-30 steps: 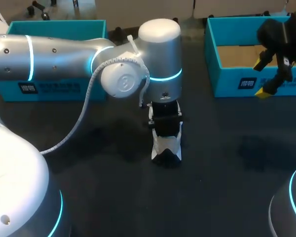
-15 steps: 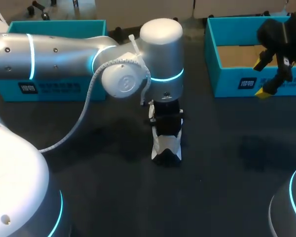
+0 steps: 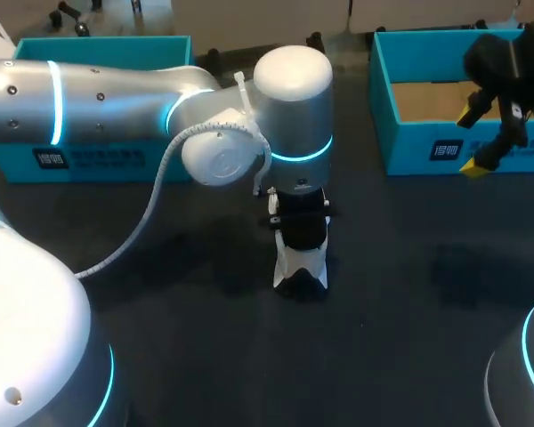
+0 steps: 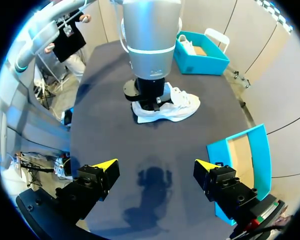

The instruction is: Take the shoe out of the shoebox, open the shoe tongue, remove and reinsert the insole, then place the shoe into the shoebox

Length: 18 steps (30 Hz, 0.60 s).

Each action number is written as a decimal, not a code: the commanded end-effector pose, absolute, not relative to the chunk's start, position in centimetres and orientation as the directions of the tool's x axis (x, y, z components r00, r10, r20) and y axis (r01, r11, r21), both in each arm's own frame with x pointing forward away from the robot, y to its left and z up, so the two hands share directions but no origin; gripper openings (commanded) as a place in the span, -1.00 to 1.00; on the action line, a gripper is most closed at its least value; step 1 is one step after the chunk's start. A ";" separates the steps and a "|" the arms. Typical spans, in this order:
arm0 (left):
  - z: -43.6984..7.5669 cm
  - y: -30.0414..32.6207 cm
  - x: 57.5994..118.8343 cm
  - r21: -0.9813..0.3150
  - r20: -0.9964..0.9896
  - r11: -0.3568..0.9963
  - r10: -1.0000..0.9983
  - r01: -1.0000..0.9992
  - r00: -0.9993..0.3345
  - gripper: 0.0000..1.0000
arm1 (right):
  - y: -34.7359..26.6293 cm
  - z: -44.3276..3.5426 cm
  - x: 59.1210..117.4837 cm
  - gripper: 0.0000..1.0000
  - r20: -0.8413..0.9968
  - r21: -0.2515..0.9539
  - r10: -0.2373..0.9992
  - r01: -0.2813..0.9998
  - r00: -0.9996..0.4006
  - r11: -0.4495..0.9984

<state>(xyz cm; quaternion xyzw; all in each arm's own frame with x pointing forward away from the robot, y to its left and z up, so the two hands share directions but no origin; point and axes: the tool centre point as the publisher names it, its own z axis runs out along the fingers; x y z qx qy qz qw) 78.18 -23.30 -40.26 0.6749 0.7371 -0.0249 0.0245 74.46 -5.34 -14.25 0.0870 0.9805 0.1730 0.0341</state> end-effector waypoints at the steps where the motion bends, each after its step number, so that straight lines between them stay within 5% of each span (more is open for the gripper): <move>1: -38.3 -22.6 78.2 0.058 -0.068 0.092 0.994 0.994 -0.088 -1.00 | -5.2 -14.3 74.6 1.00 -0.034 0.342 0.182 0.160 -0.983 0.926; 13: -35.6 -22.2 80.3 0.246 -0.102 0.117 0.990 0.962 -0.094 -1.00 | -5.2 -14.3 74.6 1.00 -0.034 0.342 0.182 0.160 -0.983 0.926; 14: -35.5 -22.1 80.4 0.251 -0.104 0.121 0.990 0.960 -0.097 -0.94 | -5.2 -14.3 74.6 1.00 -0.034 0.342 0.182 0.160 -0.983 0.926; 15: -35.5 -22.1 80.6 0.253 -0.102 0.121 0.990 0.960 -0.098 -0.60 | -5.2 -14.3 74.6 1.00 -0.034 0.342 0.182 0.160 -0.983 0.926; 18: -35.5 -22.1 80.9 0.255 -0.101 0.123 0.990 0.959 -0.100 -0.12 | -5.2 -14.3 74.6 1.00 -0.034 0.342 0.182 0.160 -0.983 0.926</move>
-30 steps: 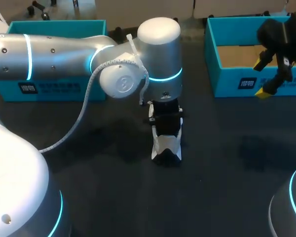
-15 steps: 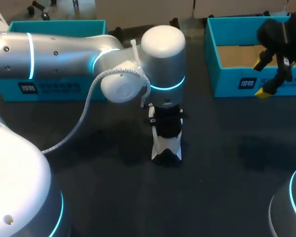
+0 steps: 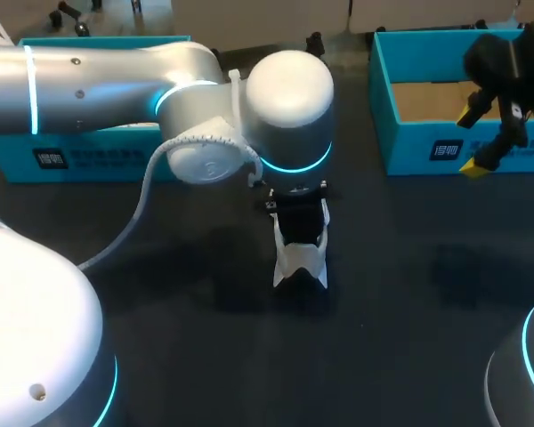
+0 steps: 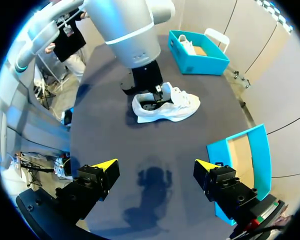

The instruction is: Take the shoe out of the shoebox, open the shoe tongue, remove and reinsert the insole, then place the shoe into the shoebox

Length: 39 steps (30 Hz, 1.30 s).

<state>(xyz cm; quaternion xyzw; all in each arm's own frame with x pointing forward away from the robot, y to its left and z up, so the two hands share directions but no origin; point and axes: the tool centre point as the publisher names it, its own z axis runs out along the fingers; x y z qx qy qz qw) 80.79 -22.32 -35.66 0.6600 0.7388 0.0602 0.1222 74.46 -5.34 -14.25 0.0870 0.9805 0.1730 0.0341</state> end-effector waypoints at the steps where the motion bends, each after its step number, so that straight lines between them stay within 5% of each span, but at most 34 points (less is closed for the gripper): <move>1: -35.5 -22.0 81.0 0.257 -0.097 0.121 0.990 0.959 -0.099 -0.01 | -5.2 -14.3 74.6 1.00 -0.034 0.342 0.182 0.160 -0.983 0.926; 2: -35.5 -21.9 81.0 0.255 -0.093 0.119 0.991 0.960 -0.099 0.29 | -5.2 -14.3 74.6 1.00 -0.034 0.342 0.182 0.160 -0.983 0.926; 3: -35.6 -21.9 81.1 0.252 -0.085 0.118 0.991 0.961 -0.100 0.84 | -5.2 -14.3 74.6 1.00 -0.034 0.342 0.182 0.160 -0.983 0.926; 4: -35.6 -21.8 81.1 0.250 -0.082 0.119 0.991 0.961 -0.101 1.00 | -5.2 -14.3 74.6 1.00 -0.034 0.342 0.182 0.160 -0.983 0.926; 39: -33.8 -22.3 82.3 0.236 0.012 0.026 0.999 0.971 -0.030 1.00 | -5.2 -14.3 74.6 1.00 -0.034 0.342 0.182 0.160 -0.983 0.926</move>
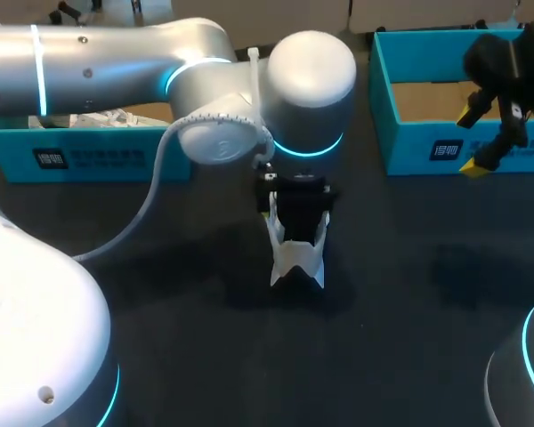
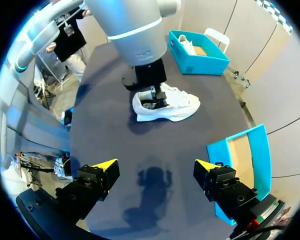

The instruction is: Take the shoe out of the shoebox, open the shoe tongue, remove and reinsert the insole, then place the shoe into the shoebox

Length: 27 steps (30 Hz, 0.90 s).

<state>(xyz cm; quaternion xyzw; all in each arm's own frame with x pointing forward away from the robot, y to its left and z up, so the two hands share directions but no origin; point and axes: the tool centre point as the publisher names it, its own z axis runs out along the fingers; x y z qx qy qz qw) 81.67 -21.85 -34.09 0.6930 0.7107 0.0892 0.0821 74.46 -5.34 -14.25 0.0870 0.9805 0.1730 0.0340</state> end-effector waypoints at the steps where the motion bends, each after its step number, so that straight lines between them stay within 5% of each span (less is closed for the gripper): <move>1: -33.7 -22.4 82.4 0.235 0.009 0.028 0.999 0.972 -0.031 1.00 | -5.2 -14.3 74.6 1.00 -0.034 0.342 0.182 0.160 -0.983 0.926; 21: -29.2 -23.3 85.3 0.220 -0.060 0.055 0.997 0.974 -0.043 1.00 | -5.2 -14.3 74.6 1.00 -0.034 0.342 0.182 0.160 -0.983 0.926; 24: -28.9 -23.5 85.8 0.200 -0.056 0.047 0.998 0.979 -0.036 0.69 | -5.2 -14.3 74.6 1.00 -0.034 0.342 0.182 0.160 -0.983 0.926; 25: -28.9 -23.6 85.9 0.186 -0.057 0.045 0.998 0.982 -0.035 0.22 | -5.2 -14.3 74.6 1.00 -0.034 0.342 0.182 0.160 -0.983 0.926; 27: -28.9 -23.6 85.9 0.182 -0.057 0.042 0.998 0.982 -0.032 -0.06 | -5.2 -14.3 74.6 1.00 -0.034 0.342 0.182 0.160 -0.983 0.926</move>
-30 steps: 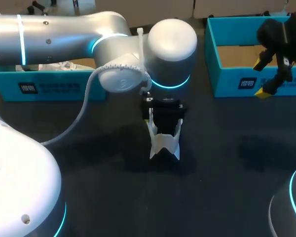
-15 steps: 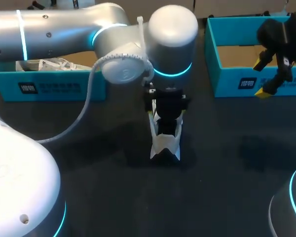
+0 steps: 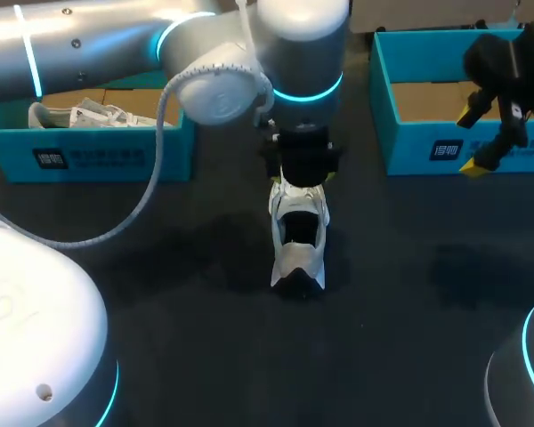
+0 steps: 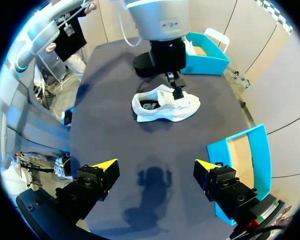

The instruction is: Take the shoe out of the shoebox, open the shoe tongue, remove and reinsert the insole, then place the shoe into the shoebox

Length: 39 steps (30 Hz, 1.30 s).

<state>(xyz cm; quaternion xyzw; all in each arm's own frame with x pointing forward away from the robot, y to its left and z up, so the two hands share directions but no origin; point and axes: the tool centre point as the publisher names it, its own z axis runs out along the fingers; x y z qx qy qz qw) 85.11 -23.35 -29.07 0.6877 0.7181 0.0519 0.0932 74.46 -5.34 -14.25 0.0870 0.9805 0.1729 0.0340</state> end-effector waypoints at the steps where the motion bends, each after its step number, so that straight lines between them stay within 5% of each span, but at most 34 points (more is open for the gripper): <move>1: -28.9 -23.6 85.9 0.185 -0.056 0.040 0.998 0.982 -0.030 -0.30 | -5.2 -14.3 74.6 1.00 -0.034 0.342 0.182 0.160 -0.983 0.926; 9: -29.9 -23.3 85.7 0.172 -0.044 0.027 0.999 0.985 -0.020 -0.47 | -5.2 -14.3 74.6 1.00 -0.034 0.342 0.182 0.160 -0.983 0.926; 14: -31.1 -22.9 84.7 0.151 -0.031 0.019 0.999 0.988 -0.014 -0.31 | -5.2 -14.3 74.6 1.00 -0.034 0.342 0.182 0.160 -0.983 0.926; 39: -32.8 -22.6 82.8 0.114 -0.051 0.049 0.998 0.992 -0.043 -0.26 | -5.2 -14.3 74.6 1.00 -0.034 0.342 0.182 0.160 -0.983 0.926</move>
